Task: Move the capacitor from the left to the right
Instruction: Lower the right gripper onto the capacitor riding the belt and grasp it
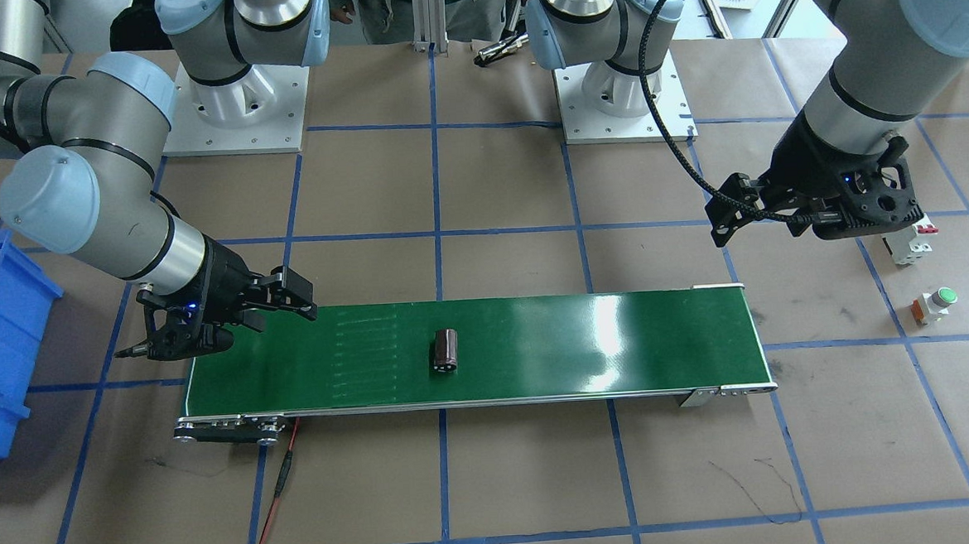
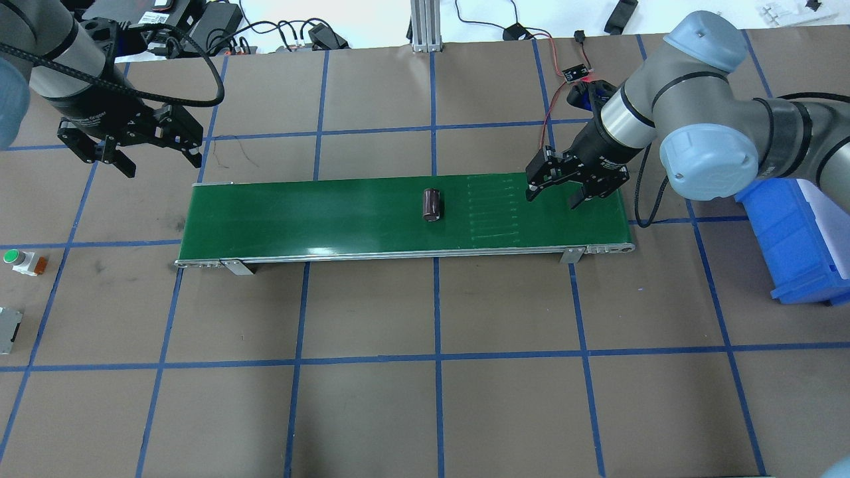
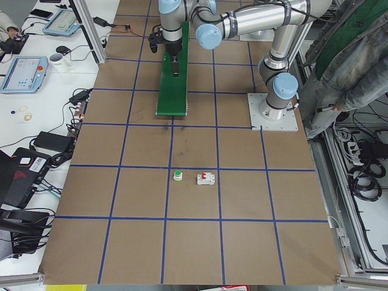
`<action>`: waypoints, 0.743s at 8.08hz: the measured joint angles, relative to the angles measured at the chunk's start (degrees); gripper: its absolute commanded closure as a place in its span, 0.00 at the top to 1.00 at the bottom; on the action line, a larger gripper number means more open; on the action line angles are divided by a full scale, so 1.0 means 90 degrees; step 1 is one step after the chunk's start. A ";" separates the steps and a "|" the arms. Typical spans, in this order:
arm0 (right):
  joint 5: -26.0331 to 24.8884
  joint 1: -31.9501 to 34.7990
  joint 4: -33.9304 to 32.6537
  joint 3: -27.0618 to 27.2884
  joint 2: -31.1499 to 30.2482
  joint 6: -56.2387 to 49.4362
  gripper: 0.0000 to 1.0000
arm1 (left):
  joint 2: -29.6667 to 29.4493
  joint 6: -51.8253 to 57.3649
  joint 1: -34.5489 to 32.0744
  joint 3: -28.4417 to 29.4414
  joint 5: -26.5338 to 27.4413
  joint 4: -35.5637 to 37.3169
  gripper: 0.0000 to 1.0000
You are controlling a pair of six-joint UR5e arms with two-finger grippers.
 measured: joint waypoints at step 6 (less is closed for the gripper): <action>0.0023 0.0014 0.0000 0.0038 0.0000 0.0002 0.79 | -0.0006 -0.0016 0.0000 -0.0010 -0.0001 0.0008 1.00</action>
